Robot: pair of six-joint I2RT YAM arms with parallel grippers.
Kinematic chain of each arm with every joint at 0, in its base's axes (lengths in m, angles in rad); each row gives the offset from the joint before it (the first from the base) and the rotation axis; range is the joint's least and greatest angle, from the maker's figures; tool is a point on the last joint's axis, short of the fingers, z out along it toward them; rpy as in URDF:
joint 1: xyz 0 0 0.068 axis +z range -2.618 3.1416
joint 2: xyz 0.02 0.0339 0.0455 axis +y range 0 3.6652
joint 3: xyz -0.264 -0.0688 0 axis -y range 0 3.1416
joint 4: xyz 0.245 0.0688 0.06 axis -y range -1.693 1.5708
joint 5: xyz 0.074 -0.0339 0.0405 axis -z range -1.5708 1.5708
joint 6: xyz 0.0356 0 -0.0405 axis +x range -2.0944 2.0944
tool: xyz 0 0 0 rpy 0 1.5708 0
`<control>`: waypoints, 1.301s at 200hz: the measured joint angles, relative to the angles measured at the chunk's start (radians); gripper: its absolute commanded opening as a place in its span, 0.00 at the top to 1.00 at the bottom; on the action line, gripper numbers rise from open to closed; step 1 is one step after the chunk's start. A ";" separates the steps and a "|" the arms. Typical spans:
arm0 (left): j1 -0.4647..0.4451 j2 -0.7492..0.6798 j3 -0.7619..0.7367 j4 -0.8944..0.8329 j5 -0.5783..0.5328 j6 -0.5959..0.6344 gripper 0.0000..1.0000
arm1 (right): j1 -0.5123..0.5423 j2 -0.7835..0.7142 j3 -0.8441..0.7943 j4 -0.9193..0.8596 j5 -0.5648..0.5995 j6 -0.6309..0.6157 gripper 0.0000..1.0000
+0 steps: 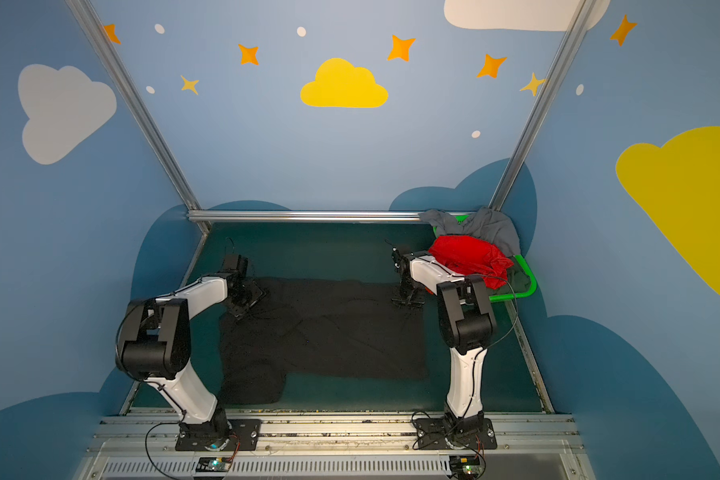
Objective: Fold and stack the t-shirts
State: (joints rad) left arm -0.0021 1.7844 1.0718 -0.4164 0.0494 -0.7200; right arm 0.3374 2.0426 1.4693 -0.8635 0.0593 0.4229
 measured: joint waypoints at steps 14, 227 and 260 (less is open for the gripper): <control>0.000 0.026 0.031 0.006 0.005 -0.001 0.30 | -0.002 0.029 0.042 -0.022 -0.001 0.003 0.58; -0.011 -0.056 0.144 0.031 -0.017 0.057 0.00 | -0.116 -0.121 0.063 0.023 -0.073 -0.029 0.20; -0.019 -0.188 0.026 0.012 -0.044 0.054 0.00 | -0.112 -0.312 -0.154 0.084 -0.080 0.005 0.18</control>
State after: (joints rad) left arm -0.0212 1.5967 1.0977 -0.4046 0.0055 -0.6659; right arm 0.2256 1.7302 1.3155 -0.7795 -0.0204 0.4278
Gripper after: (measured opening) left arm 0.996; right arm 0.814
